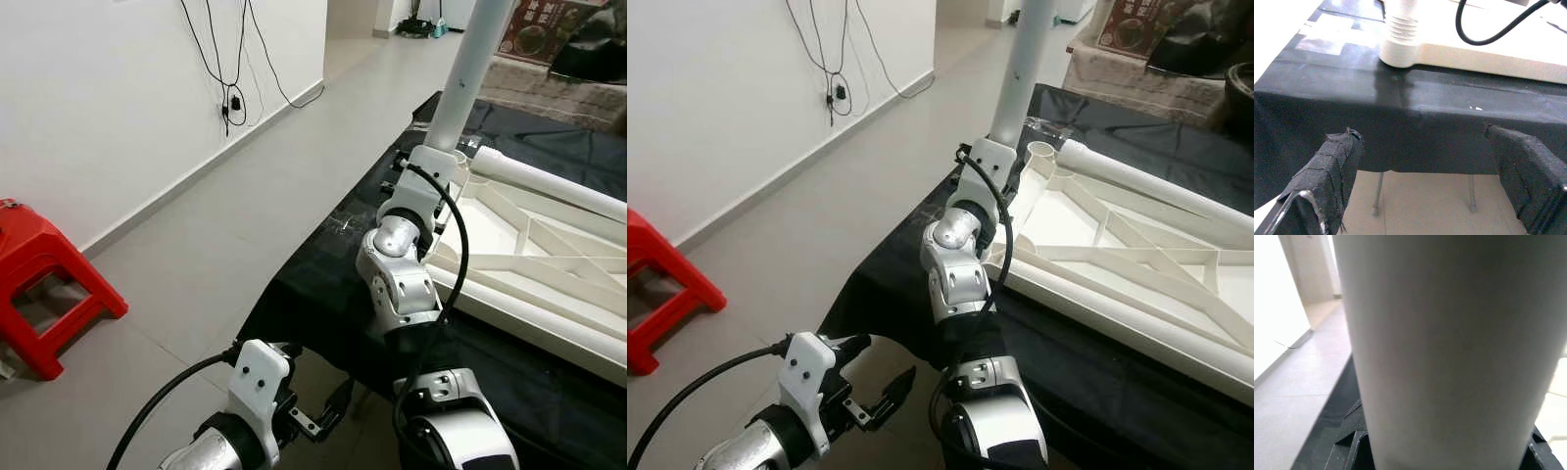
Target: Building children table
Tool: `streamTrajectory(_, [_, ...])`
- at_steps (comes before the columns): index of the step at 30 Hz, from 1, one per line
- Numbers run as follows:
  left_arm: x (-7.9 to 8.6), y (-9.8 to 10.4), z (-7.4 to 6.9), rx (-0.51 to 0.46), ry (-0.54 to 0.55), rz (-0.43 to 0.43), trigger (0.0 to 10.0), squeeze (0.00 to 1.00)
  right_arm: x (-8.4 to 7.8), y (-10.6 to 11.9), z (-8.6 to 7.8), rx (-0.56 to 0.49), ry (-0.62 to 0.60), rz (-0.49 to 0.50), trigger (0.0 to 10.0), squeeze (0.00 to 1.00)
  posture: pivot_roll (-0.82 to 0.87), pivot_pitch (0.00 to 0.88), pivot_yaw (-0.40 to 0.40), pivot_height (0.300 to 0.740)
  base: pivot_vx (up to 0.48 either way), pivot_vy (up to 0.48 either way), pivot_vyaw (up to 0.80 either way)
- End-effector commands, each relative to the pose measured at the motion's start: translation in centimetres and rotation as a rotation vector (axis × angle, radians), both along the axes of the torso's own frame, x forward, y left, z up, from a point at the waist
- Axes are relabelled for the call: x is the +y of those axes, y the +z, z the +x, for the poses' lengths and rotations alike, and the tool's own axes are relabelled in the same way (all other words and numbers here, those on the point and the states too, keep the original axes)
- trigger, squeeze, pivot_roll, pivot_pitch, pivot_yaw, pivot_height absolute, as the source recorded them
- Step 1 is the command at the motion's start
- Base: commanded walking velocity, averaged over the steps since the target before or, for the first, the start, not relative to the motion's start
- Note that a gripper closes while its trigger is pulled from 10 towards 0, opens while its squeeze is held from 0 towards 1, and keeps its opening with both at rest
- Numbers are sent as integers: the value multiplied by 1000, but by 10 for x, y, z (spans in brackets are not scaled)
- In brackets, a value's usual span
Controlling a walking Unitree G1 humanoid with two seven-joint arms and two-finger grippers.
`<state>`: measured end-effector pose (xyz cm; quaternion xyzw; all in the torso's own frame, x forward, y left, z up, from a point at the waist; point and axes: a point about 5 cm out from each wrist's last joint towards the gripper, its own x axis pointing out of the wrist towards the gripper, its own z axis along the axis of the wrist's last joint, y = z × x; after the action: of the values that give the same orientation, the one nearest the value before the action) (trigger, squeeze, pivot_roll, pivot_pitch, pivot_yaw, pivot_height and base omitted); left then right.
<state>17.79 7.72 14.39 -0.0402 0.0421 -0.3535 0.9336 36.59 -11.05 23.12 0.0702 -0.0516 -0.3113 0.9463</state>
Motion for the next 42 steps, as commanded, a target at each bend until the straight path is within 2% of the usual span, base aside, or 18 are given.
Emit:
streamTrajectory(1, [0, -5, -2, 13, -7, 18, 10000, 0, -12, -15, -3, 66, -83, 107, 0, 0, 235, 94, -28, 740, 0, 0, 0])
streamTrajectory(2, [0, -5, -3, 14, -10, 16, 10000, 0, -14, -25, -4, 111, -130, 128, 0, 0, 238, 96, -25, 740, 0, 0, 0])
streamTrajectory(5, [0, -4, -4, 15, -13, 15, 10000, 0, -15, -31, -6, 136, -157, 124, 0, 0, 239, 97, -23, 740, 0, 0, 0])
streamTrajectory(10, [-1, -3, -6, 17, -19, 12, 10000, 0, -10, -48, -10, 194, -146, 158, 0, 0, 244, 105, -21, 740, 0, 0, 0])
streamTrajectory(13, [-1, -3, -7, 20, -20, 11, 10000, 0, -8, -51, -12, 201, -122, 145, 0, 0, 245, 108, -20, 740, 0, 0, 0])
streamTrajectory(14, [-1, -3, -8, 22, -20, 10, 10000, 0, -6, -51, -12, 201, -112, 137, 8314, 0, 243, 114, -20, 740, 0, 0, 0])
streamTrajectory(15, [-1, -2, -8, 24, -20, 9, 10000, 0, -5, -51, -12, 199, -100, 135, 10000, 0, 244, 115, -18, 740, 0, 0, 0])
streamTrajectory(19, [-1, -2, -9, 26, -21, 8, 10000, 0, -4, -49, -11, 191, -87, 128, 10000, 0, 244, 116, -15, 740, 0, 0, 0])
streamTrajectory(20, [-1, -2, -9, 27, -22, 7, 10000, 0, -3, -46, -9, 183, -67, 118, 10000, 882, 246, 121, -14, 740, 0, 0, 0])
streamTrajectory(21, [-1, -2, -9, 28, -23, 7, 10000, 0, -2, -45, -9, 179, -60, 112, 10000, 882, 246, 121, -14, 740, 0, 0, 0])
streamTrajectory(22, [-1, -2, -9, 29, -23, 7, 10000, 0, -2, -44, -9, 172, -58, 103, 10000, 1000, 247, 123, -14, 740, 0, 0, 0])
streamTrajectory(26, [0, -2, -9, 30, -21, 9, 10000, 0, -1, -44, -10, 171, -72, 111, 10000, 1000, 248, 126, -15, 740, 0, 0, 0])
streamTrajectory(27, [0, -2, -9, 31, -20, 8, 10000, 0, 0, -44, -10, 169, -68, 105, 10000, 149, 247, 127, -12, 740, 0, 0, 0])
streamTrajectory(28, [0, -2, -9, 31, -20, 8, 10000, 0, 0, -43, -10, 166, -65, 101, 10000, 0, 247, 127, -12, 740, 0, 0, 0])
streamTrajectory(33, [1, -2, -9, 33, -17, 7, 10000, 0, 1, -41, -10, 150, -57, 98, 10000, 0, 248, 127, -11, 740, 0, 0, 0])
streamTrajectory(42, [1, -2, -8, 35, -19, 7, 10000, 0, 10, -37, -12, 135, 33, 67, 10000, 0, 243, 130, -9, 740, 0, 0, 0])
